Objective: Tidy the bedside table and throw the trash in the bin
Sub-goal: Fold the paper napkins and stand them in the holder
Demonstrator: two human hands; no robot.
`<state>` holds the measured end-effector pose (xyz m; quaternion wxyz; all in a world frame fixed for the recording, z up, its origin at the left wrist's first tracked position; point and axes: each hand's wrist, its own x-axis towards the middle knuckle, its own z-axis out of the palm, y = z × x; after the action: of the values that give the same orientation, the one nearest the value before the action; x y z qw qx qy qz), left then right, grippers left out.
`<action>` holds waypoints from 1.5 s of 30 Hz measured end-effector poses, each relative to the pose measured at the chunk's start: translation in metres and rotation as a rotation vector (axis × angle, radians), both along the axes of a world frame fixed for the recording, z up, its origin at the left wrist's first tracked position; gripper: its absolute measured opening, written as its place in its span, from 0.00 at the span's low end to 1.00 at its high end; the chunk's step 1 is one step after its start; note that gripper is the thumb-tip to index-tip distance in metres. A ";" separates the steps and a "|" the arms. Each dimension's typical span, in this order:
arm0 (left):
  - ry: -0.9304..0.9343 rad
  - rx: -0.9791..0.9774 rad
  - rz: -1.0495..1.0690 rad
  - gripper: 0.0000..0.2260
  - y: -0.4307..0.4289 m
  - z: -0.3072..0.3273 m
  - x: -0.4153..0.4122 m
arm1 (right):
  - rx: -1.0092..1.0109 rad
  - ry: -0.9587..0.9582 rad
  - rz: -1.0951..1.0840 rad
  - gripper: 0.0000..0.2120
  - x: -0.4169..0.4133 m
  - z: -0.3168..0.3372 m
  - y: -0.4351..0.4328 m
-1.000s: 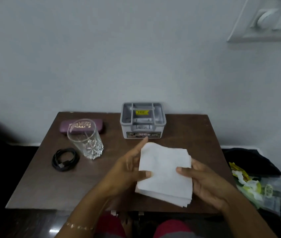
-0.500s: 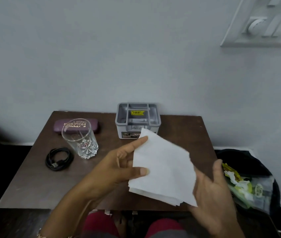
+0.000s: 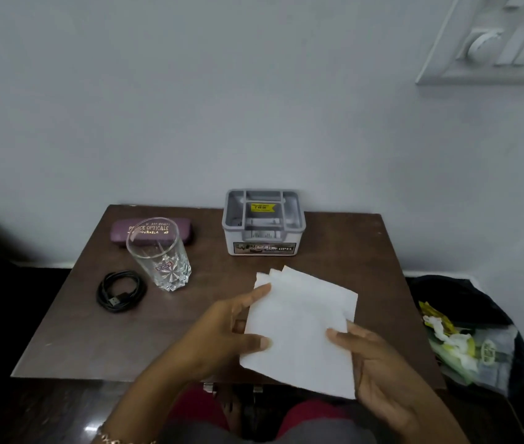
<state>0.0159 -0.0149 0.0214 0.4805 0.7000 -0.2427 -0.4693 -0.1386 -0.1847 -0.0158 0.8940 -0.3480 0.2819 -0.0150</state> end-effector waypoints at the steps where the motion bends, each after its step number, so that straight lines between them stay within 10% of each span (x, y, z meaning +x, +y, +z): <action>1: -0.038 0.021 -0.002 0.35 -0.001 -0.001 -0.001 | -0.066 0.054 0.013 0.17 0.002 0.003 0.003; 20: -0.615 -0.104 0.198 0.43 -0.045 0.043 -0.052 | -0.839 0.341 -0.171 0.10 0.040 0.077 0.042; 34: -0.506 0.056 0.147 0.28 -0.053 0.053 -0.072 | -0.262 0.318 -0.308 0.14 0.052 0.066 0.046; 45: -0.248 -0.361 0.348 0.29 -0.047 0.038 -0.040 | -0.153 0.097 -0.252 0.17 0.053 0.074 0.025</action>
<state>-0.0239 -0.0624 0.0594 0.6375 0.6862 -0.2557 -0.2396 -0.0852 -0.1601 0.0586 0.8412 -0.3772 0.3644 -0.1318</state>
